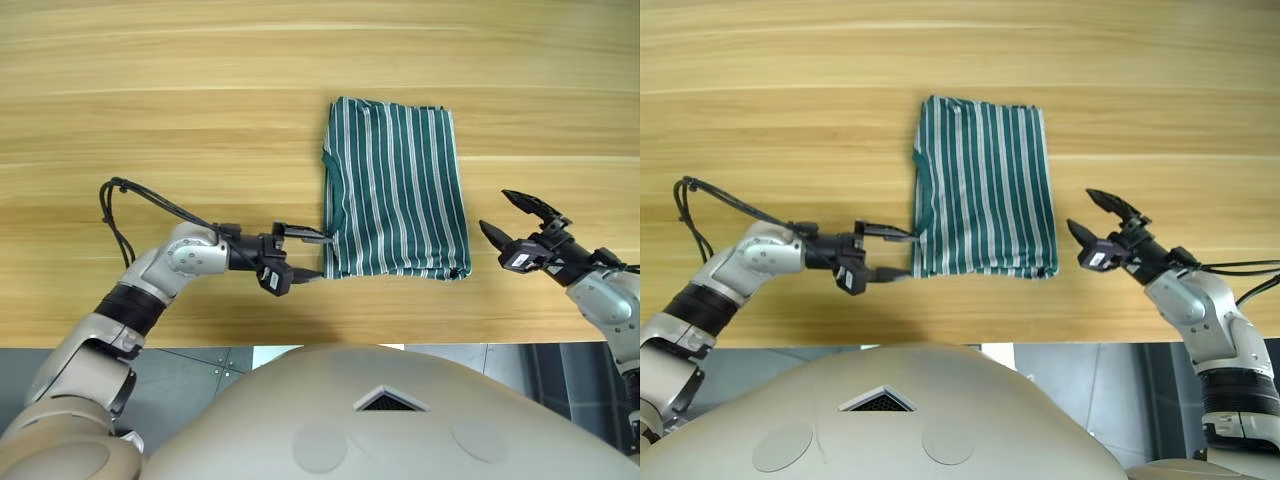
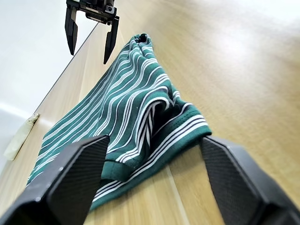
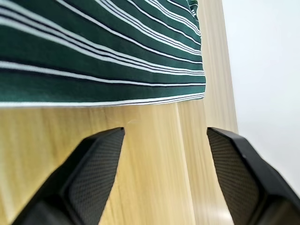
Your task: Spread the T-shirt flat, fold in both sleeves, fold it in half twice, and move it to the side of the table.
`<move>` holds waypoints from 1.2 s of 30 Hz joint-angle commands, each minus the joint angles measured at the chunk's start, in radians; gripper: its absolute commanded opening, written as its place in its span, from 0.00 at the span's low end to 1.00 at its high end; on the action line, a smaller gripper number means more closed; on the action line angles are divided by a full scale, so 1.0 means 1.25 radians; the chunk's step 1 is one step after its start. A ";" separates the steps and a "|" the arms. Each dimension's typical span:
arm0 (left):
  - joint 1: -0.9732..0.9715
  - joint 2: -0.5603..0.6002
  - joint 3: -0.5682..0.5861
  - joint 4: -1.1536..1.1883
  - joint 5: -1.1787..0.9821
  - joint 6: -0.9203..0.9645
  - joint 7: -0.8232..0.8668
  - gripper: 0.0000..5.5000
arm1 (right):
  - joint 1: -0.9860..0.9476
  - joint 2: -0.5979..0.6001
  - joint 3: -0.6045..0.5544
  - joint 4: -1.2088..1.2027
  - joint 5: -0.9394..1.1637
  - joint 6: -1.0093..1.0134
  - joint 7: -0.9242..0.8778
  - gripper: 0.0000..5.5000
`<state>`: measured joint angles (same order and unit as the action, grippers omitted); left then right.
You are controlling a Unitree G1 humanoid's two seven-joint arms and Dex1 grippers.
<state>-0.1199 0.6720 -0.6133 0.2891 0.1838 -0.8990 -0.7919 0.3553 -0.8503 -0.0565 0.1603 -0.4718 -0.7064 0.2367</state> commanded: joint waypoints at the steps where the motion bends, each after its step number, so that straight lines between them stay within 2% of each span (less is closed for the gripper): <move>1: 0.025 -0.002 -0.048 0.073 0.084 0.028 -0.036 0.65 | -0.012 -0.004 0.009 0.013 -0.014 -0.010 -0.010 0.59; 11: 0.027 -0.016 -0.071 0.098 0.081 0.004 -0.053 0.64 | -0.035 0.000 0.029 0.040 -0.024 -0.014 -0.026 0.59; 20: 0.018 -0.037 -0.097 0.134 0.084 -0.003 -0.051 0.34 | -0.050 -0.002 0.045 0.060 -0.032 -0.025 -0.040 0.59; 36: 0.008 -0.068 -0.066 0.190 0.069 0.005 0.007 0.06 | -0.045 -0.005 0.061 0.041 -0.023 -0.024 -0.026 0.59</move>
<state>-0.1692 0.5849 -0.6558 0.4161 0.1608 -0.9740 -0.7574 0.3002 -0.8458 0.0137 0.2298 -0.5034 -0.7402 0.1904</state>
